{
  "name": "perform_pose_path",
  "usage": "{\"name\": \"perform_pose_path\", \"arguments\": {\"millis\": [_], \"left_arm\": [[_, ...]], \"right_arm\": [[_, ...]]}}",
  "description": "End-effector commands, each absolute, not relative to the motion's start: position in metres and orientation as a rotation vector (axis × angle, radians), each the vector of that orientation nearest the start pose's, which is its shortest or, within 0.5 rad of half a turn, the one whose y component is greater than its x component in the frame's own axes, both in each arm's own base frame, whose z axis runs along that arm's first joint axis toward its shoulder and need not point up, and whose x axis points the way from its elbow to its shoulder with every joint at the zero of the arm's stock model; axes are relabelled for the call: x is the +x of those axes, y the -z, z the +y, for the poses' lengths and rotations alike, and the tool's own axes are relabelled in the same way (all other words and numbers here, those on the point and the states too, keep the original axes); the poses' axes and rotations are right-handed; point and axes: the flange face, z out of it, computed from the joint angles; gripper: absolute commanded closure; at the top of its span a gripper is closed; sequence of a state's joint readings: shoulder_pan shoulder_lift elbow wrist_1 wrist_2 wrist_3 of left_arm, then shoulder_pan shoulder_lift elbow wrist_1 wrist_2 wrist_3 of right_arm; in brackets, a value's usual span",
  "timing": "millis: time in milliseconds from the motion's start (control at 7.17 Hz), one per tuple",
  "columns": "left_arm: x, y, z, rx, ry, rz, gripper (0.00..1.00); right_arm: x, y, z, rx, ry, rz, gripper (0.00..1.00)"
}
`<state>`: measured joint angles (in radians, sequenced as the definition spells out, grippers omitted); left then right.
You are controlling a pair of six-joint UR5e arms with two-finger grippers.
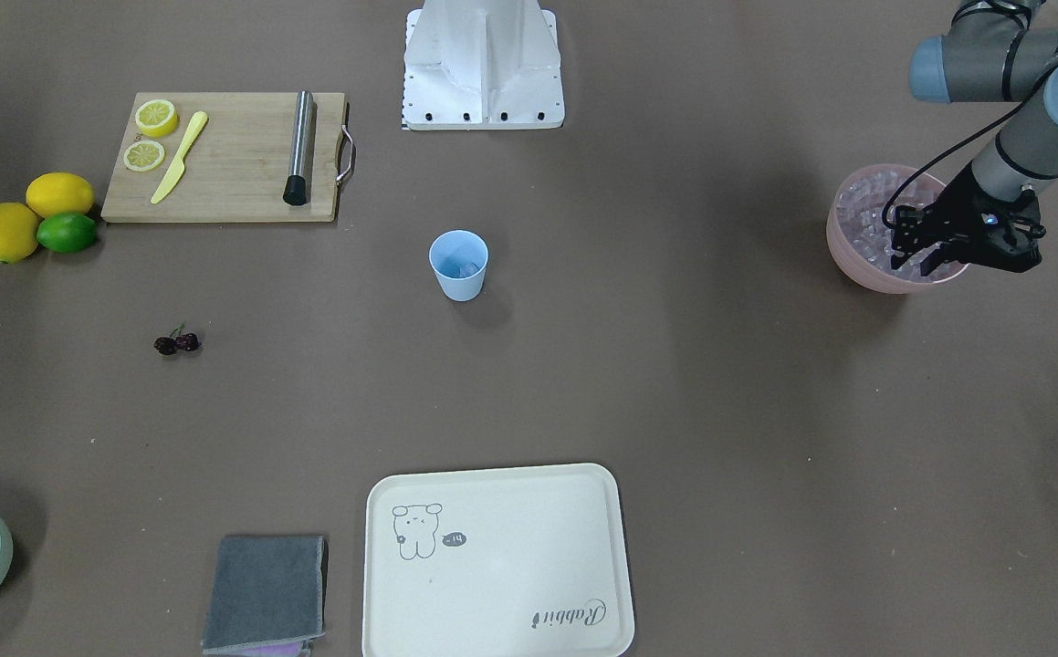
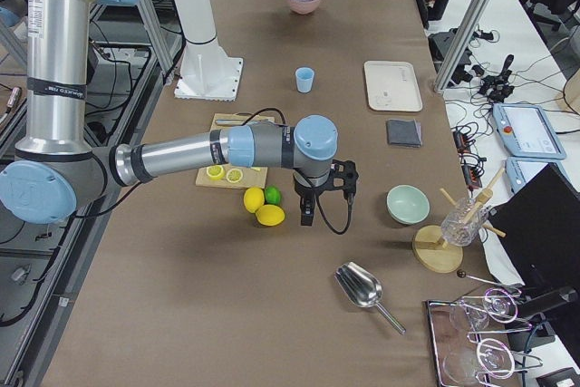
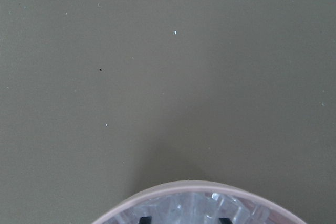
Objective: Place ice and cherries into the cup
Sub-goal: 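Lower the left gripper into the ice and grasp another cube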
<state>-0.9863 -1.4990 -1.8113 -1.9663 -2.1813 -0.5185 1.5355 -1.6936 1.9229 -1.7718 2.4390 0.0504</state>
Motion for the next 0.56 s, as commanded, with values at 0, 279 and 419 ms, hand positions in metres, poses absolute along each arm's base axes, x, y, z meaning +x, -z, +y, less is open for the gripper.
{"name": "perform_pose_path", "arguments": {"millis": [0,279,419], "left_arm": [[0.2017,-0.5358,-0.4443,0.156,-0.234,0.794,0.84],[0.201,-0.5342,-0.4444,0.159,-0.234,0.796,0.93],[0.201,-0.5335,-0.4437,0.152,-0.236,0.807,0.96]], "right_arm": [[0.0428,-0.5567,-0.4305,-0.011,-0.004,-0.868,0.0],[0.0428,-0.5567,-0.4305,-0.01,-0.002,-0.868,0.0],[0.0434,-0.5567,-0.4305,-0.01,-0.005,-0.868,0.0]]}}
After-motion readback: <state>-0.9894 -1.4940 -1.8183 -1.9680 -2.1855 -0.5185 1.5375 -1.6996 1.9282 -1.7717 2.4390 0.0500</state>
